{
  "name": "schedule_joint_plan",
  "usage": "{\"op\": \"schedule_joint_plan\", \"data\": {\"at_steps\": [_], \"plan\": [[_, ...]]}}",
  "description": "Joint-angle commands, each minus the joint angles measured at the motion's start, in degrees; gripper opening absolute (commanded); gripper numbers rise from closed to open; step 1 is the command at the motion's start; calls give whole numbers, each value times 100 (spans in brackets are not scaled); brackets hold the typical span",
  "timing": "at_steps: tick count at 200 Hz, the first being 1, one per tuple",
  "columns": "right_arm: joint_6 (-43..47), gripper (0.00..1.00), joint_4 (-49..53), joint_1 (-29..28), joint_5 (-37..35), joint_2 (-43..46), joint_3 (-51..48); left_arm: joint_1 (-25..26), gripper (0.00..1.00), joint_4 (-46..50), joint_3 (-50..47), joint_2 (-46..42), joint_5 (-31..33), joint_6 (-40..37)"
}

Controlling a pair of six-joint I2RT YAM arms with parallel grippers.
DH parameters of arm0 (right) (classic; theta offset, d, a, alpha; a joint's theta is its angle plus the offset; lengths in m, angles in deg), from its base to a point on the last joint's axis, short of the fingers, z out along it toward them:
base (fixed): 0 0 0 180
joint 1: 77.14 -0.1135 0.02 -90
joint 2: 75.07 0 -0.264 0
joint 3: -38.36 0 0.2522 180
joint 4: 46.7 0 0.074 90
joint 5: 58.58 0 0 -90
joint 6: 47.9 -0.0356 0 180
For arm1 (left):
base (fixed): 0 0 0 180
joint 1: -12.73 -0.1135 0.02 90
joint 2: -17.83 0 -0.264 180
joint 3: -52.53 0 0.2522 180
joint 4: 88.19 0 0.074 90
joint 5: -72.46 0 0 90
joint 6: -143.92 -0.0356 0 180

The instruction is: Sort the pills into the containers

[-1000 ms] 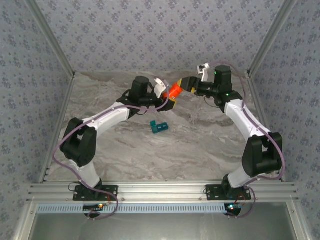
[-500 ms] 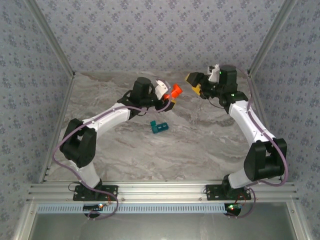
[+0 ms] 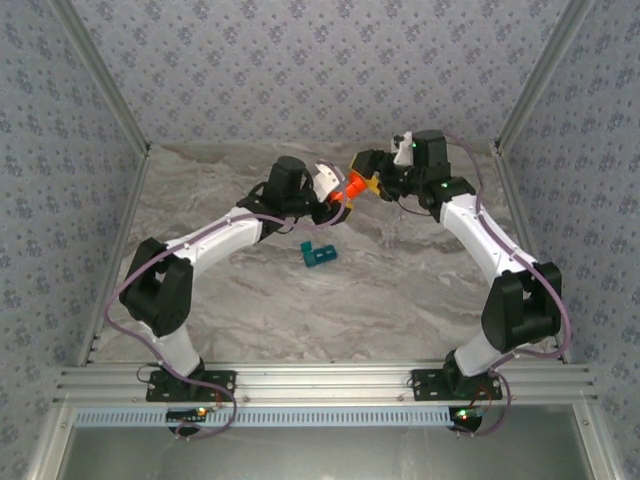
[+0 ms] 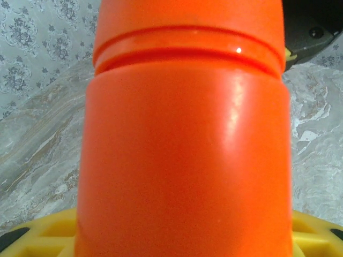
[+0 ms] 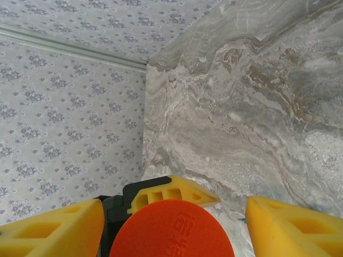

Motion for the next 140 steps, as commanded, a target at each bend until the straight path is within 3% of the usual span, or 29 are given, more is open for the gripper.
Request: {"op": "schedule_joint_plan", "data": {"at_steps": [1,59,83,117,140], "plan": [[-9,68,94,-62,-1,-22,70,46,0,-80,109,-140,-25,-79],[76,43,41,-26,272,8,-110,39,0,-147,165,-78,-70,33],[342,42,-296,89,462,68,-238,3,0,-230,179,-78,-237,192],[1738,42,-621,301,743,256,-373,-237,0,-727,62,-165,-1050,931],[1710,43,-876,427,1133,214,-413,-381,0,-1157,-25,-196,-1435,1494]]}}
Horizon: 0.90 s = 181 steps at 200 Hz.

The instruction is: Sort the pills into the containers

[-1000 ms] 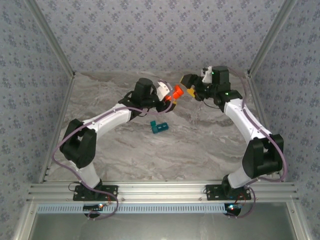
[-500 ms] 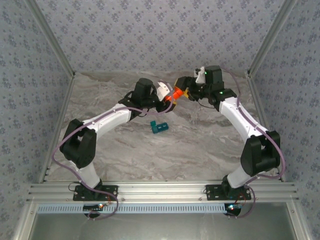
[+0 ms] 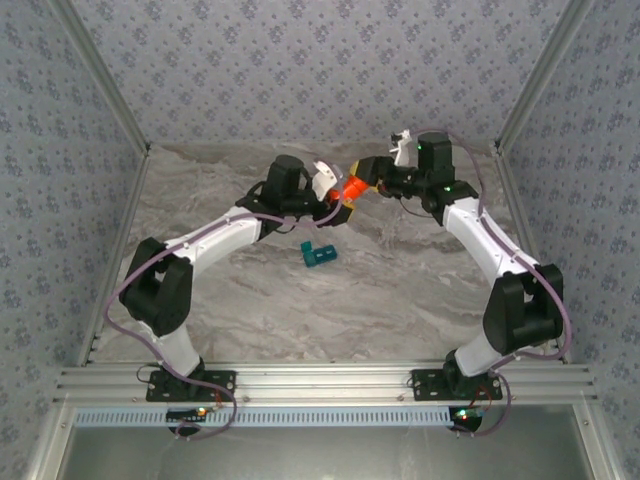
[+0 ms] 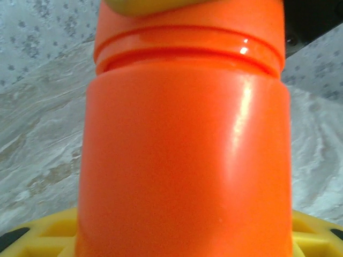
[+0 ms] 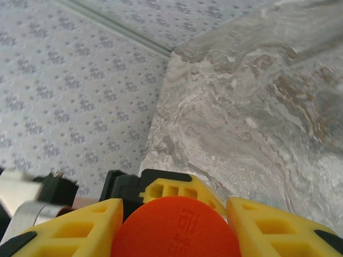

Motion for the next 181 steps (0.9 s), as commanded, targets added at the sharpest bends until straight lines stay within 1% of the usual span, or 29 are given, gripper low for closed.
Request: {"op": "schedule_joint_plan", "data": {"at_steps": [1,13,18,31,36,54,70,92,112,141,181], "plan": [[569,43,-248,241,327,89,-110,-260,0,-941,-6,-194,-670,775],[418,45,-332,259,363,71,-86,-262,0,-928,12,-199,-675,781],[377,50,-374,255,389,71,-77,-269,0,-918,25,-199,-662,773],[61,66,-404,284,359,79,-25,-253,0,-823,59,-174,-583,729],[-35,70,-383,303,339,98,-4,-253,0,-764,75,-172,-512,673],[-429,75,-370,415,267,163,45,-225,0,-532,110,-170,-253,428],[-655,77,-193,466,81,232,98,-150,0,-294,132,-189,53,57],[-829,78,573,443,-377,212,324,60,0,122,207,-178,613,-589],[-985,78,847,361,-656,169,392,235,0,300,238,-139,957,-980],[-1038,78,1095,175,-1035,50,461,334,0,317,256,-77,1061,-1074],[-1038,78,1114,-39,-1020,-94,460,360,0,328,311,-41,1084,-1089]]}}
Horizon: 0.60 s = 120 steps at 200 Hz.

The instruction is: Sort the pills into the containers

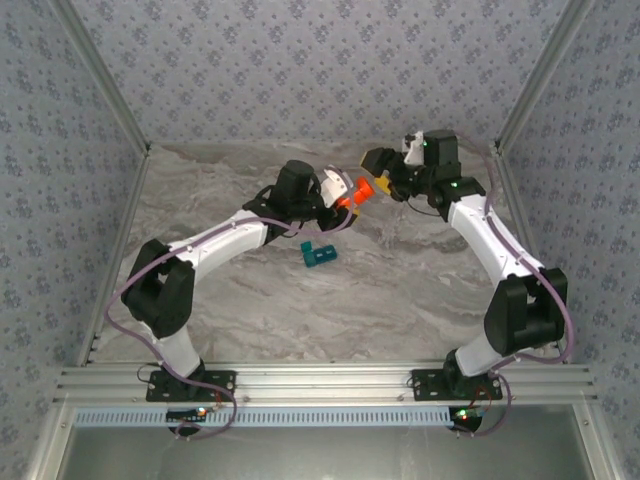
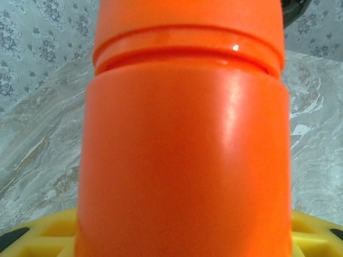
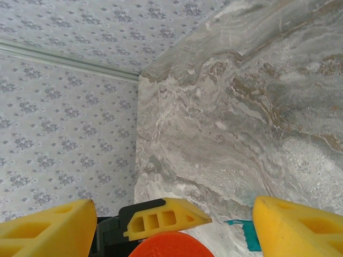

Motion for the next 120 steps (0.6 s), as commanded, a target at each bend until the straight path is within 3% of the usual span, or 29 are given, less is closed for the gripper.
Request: {"op": "schedule_joint_plan", "data": {"at_steps": [1,60,120], "plan": [[-102,78,205,-120,-150,-108,185,-8,0,-38,242,-41,91,-178],[-60,71,201,-294,-40,26,79,1,0,-21,281,-14,94,-180],[105,42,227,-291,53,110,-26,-10,0,-62,289,-5,57,-75]]}}
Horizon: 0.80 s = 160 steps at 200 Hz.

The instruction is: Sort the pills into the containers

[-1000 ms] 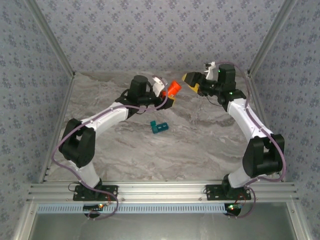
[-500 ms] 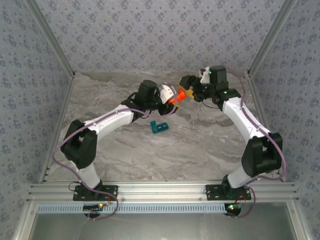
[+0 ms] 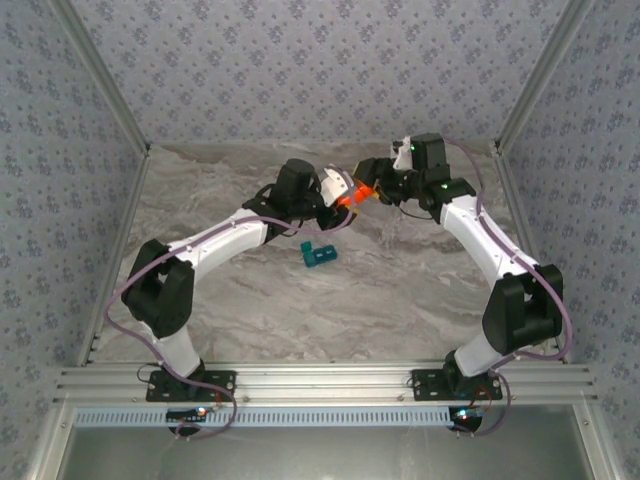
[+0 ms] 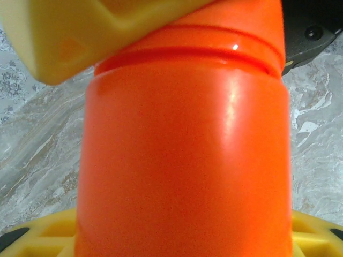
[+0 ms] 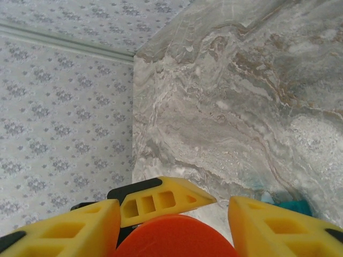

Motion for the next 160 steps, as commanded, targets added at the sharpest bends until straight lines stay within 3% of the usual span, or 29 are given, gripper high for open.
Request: {"op": "schedule_joint_plan", "data": {"at_steps": [1,36,74,110,131,146,160], "plan": [[120,42,74,7,85,161,-30,-13,0,-170,202,-12,-51,2],[268,39,-1037,115,294,281,-467,-127,0,-327,160,-73,-519,363],[529,41,-2808,299,806,529,-1193,-516,0,-961,22,-153,-1806,1418],[501,42,-3015,386,872,548,-1275,-601,0,-999,61,-144,-2152,1639],[420,52,-2866,387,802,535,-1189,-592,0,-893,99,-104,-1997,1558],[397,70,-2627,382,757,547,-1049,-583,0,-786,131,-83,-1834,1447],[357,77,-2373,396,600,618,-947,-574,0,-675,152,-78,-1623,1310]]}}
